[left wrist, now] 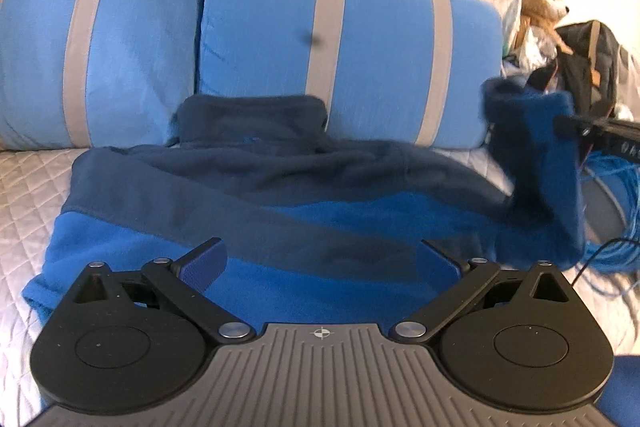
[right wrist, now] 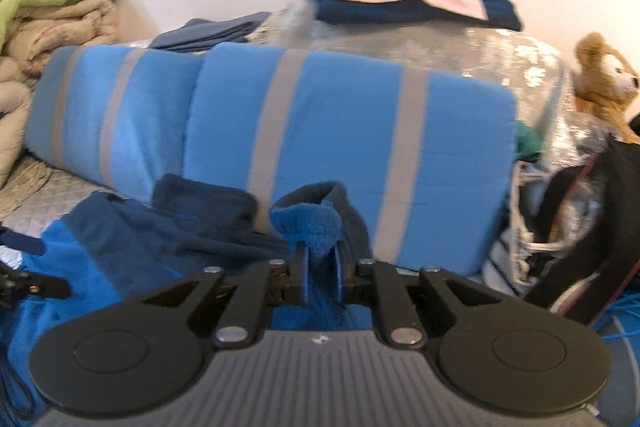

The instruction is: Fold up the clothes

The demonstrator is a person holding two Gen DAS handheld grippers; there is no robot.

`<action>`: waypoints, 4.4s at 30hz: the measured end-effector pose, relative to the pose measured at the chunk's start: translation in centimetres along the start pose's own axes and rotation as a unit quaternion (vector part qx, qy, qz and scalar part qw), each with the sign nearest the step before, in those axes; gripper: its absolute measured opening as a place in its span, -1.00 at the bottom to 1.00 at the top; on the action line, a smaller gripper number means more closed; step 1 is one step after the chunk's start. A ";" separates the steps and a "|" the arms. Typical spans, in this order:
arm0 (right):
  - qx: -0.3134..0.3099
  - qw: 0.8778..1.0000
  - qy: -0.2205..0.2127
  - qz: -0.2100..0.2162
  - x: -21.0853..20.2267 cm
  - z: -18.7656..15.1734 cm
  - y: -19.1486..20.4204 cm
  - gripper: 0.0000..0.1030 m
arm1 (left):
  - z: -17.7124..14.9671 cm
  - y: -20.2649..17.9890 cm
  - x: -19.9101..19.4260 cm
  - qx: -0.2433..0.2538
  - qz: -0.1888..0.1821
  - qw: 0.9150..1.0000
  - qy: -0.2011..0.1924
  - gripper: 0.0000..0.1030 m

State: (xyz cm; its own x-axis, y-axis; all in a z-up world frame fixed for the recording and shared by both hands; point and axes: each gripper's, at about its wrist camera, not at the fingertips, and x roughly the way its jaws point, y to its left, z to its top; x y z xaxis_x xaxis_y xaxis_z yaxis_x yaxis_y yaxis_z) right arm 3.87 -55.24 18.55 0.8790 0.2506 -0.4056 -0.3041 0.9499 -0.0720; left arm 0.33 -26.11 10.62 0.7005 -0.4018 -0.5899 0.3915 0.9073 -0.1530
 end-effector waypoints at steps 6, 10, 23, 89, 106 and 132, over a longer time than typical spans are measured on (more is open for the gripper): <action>-0.015 1.000 0.013 0.025 1.5 0.3 3.5 -0.75 | -1.0 0.5 1.1 0.019 0.008 1.000 -0.018 1.00; -0.025 0.999 0.027 0.032 2.6 0.1 5.3 -0.76 | -1.6 1.3 1.8 0.017 0.035 0.999 -0.007 1.00; -0.116 0.982 0.122 0.085 6.4 -1.8 10.6 -0.75 | -1.9 1.6 2.6 0.035 0.108 0.993 0.028 1.00; -0.275 0.926 0.199 0.165 7.4 -7.7 13.2 -0.71 | -2.1 2.7 3.4 -0.078 -0.149 0.984 0.055 1.00; -0.259 0.941 0.148 0.158 5.5 -7.2 12.5 -0.82 | -2.0 4.7 3.8 -0.171 -0.144 0.972 0.071 0.98; -0.433 0.897 0.033 0.079 1.7 -10.6 16.5 -0.82 | -1.9 2.4 12.6 -0.456 -0.177 0.842 0.227 -0.36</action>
State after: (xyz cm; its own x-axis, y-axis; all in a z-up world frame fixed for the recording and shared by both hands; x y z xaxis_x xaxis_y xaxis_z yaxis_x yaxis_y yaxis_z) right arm -3.52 -41.11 6.97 0.7855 0.3304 -0.5233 -0.6187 0.3946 -0.6794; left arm 9.01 -28.77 1.29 0.2551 -0.7666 -0.5893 -0.2371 0.5413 -0.8067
